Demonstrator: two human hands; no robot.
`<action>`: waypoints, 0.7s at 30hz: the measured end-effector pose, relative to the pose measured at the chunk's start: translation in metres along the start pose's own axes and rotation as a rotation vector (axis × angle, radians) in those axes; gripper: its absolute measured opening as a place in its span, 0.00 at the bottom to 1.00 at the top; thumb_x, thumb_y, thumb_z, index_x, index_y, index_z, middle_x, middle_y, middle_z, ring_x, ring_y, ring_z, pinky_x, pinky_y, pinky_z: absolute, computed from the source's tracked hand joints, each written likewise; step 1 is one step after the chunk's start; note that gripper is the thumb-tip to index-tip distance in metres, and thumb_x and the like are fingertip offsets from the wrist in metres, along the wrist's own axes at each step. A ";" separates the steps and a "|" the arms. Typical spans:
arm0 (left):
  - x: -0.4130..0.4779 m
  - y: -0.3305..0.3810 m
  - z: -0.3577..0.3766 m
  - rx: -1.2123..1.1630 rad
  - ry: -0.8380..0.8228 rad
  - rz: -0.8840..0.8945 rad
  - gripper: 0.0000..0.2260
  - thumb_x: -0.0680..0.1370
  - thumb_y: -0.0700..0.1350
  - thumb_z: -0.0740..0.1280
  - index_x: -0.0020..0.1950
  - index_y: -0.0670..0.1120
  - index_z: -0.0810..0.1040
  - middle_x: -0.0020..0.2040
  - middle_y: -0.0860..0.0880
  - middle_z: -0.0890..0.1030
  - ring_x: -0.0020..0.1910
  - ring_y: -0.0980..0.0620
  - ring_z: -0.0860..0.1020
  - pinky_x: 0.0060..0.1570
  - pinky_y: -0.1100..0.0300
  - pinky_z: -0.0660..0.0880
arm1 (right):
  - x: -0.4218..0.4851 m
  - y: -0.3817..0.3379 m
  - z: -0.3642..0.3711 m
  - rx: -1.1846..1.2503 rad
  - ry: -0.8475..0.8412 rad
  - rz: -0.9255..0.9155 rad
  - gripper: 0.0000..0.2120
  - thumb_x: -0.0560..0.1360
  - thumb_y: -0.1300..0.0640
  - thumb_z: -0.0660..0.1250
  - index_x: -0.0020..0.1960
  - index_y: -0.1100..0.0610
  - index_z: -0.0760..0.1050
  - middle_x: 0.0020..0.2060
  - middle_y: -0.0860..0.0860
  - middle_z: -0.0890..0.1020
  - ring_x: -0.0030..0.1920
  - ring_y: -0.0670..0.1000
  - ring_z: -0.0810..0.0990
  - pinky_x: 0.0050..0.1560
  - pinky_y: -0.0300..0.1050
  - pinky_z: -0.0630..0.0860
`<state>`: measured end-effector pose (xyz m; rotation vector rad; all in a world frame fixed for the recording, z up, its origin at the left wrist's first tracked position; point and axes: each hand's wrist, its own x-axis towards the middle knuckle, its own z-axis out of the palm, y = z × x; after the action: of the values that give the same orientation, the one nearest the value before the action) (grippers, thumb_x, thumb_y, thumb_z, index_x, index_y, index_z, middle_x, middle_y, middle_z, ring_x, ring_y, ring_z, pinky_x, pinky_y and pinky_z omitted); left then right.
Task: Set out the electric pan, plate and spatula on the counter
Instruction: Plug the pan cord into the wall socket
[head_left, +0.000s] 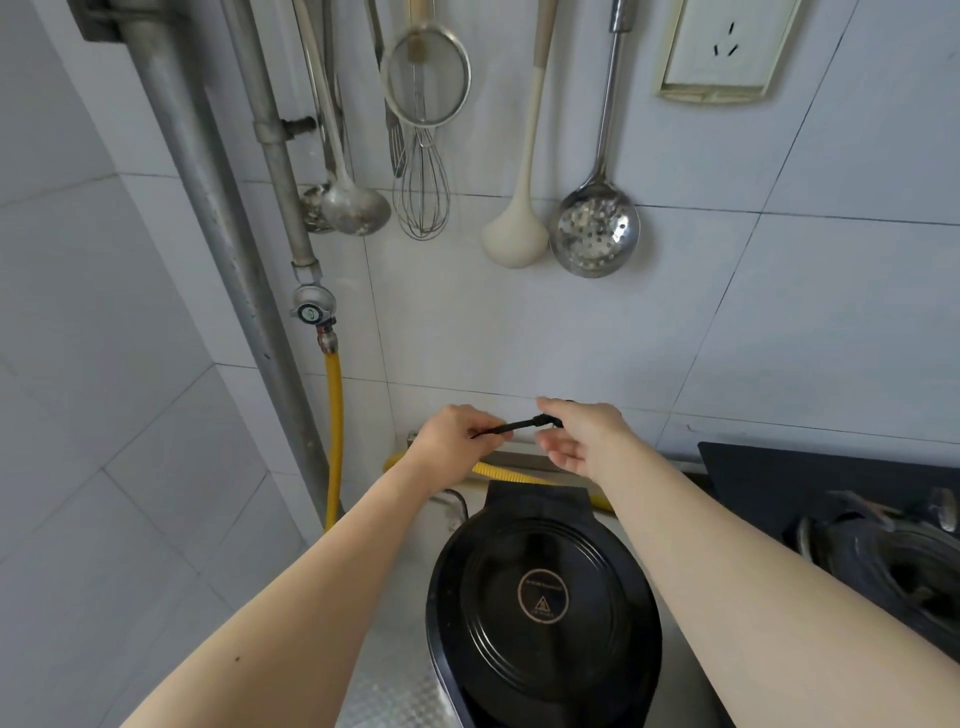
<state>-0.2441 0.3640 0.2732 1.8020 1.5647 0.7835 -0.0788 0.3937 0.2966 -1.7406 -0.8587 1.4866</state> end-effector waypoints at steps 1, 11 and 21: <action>0.001 0.003 -0.001 -0.019 -0.001 0.009 0.09 0.78 0.43 0.65 0.55 0.49 0.83 0.48 0.49 0.80 0.46 0.51 0.77 0.46 0.62 0.72 | -0.001 -0.001 0.000 0.012 -0.004 0.010 0.14 0.71 0.53 0.73 0.51 0.60 0.75 0.42 0.59 0.85 0.28 0.49 0.80 0.24 0.37 0.74; 0.013 0.037 -0.007 0.143 0.077 0.023 0.03 0.76 0.45 0.66 0.46 0.47 0.78 0.44 0.50 0.80 0.41 0.50 0.76 0.43 0.56 0.75 | -0.032 -0.061 -0.002 0.192 0.214 -0.386 0.19 0.68 0.68 0.71 0.54 0.53 0.70 0.38 0.54 0.81 0.21 0.44 0.78 0.23 0.36 0.73; 0.005 -0.002 -0.016 0.352 0.059 -0.287 0.08 0.79 0.46 0.61 0.51 0.45 0.77 0.37 0.51 0.77 0.37 0.51 0.76 0.31 0.62 0.69 | -0.048 -0.119 -0.038 0.355 0.436 -0.716 0.17 0.71 0.66 0.68 0.52 0.49 0.70 0.36 0.43 0.79 0.30 0.50 0.84 0.45 0.53 0.83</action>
<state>-0.2573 0.3701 0.2823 1.7414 2.0451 0.4501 -0.0537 0.4161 0.4256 -1.2277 -0.8011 0.6956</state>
